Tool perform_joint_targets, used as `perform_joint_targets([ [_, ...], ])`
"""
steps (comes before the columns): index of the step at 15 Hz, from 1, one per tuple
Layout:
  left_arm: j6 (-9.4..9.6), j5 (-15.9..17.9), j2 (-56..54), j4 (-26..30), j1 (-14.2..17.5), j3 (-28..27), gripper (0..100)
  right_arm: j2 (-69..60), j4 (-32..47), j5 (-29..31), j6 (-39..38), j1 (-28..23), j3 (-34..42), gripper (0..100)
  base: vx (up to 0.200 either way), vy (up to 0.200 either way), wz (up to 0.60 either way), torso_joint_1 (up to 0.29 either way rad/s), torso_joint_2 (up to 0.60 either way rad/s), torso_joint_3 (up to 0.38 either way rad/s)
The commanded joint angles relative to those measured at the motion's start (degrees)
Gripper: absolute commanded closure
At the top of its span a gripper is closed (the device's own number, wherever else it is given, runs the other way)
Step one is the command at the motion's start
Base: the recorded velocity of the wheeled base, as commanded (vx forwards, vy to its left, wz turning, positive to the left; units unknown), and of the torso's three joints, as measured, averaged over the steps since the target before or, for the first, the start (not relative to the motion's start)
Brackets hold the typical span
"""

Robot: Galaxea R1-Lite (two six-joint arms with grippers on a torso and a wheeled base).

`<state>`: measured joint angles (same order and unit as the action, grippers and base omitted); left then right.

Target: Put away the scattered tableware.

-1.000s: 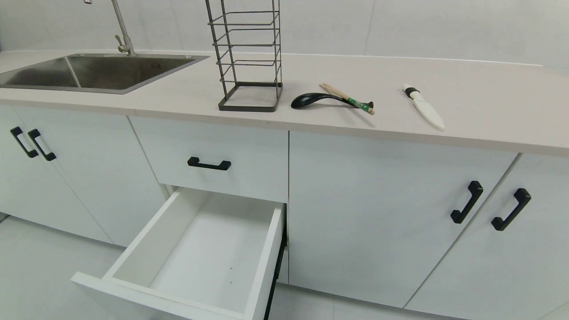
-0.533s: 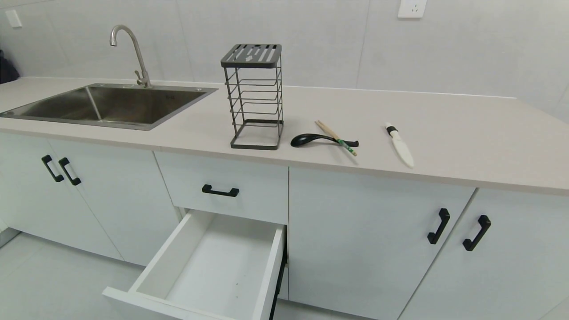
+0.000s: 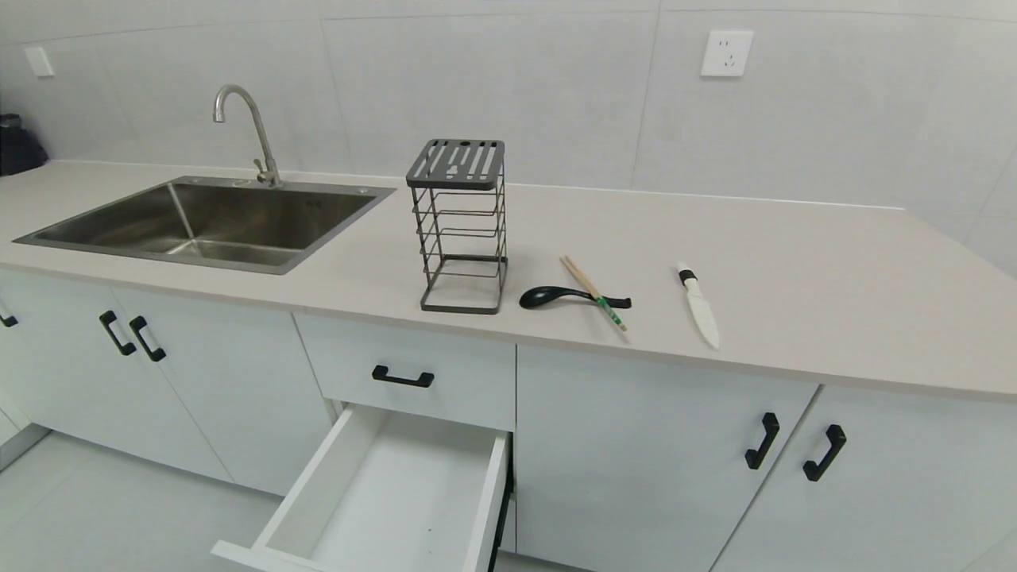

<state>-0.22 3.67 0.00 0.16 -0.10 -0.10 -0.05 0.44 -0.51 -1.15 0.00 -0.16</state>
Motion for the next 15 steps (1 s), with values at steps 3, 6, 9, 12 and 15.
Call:
perform_joint_targets([
  [3,-0.04,0.0,0.1,0.0,0.0,0.0,0,0.0,0.0,0.0,-0.1,0.0,0.0,100,0.000,0.000,0.00,0.284,-0.51,-0.246],
  [6,-0.04,0.0,0.1,0.0,0.0,0.0,0,0.0,0.0,0.0,-0.1,0.0,0.0,100,0.000,0.000,0.00,0.279,-0.54,-0.251],
  [9,-0.04,0.0,0.1,0.0,0.0,0.0,0,0.0,0.0,0.0,-0.1,0.0,0.0,100,0.000,0.000,0.00,0.295,-0.56,-0.268],
  [12,-0.22,0.0,0.1,0.0,0.1,0.0,0,0.0,0.0,0.0,-0.1,0.0,0.0,100,0.000,0.000,0.00,0.137,-0.26,-0.128],
  [15,-0.04,0.0,0.1,0.0,0.0,0.0,0,0.0,0.0,0.0,-0.1,0.0,0.0,100,0.133,0.000,0.00,0.023,-0.04,-0.018],
])
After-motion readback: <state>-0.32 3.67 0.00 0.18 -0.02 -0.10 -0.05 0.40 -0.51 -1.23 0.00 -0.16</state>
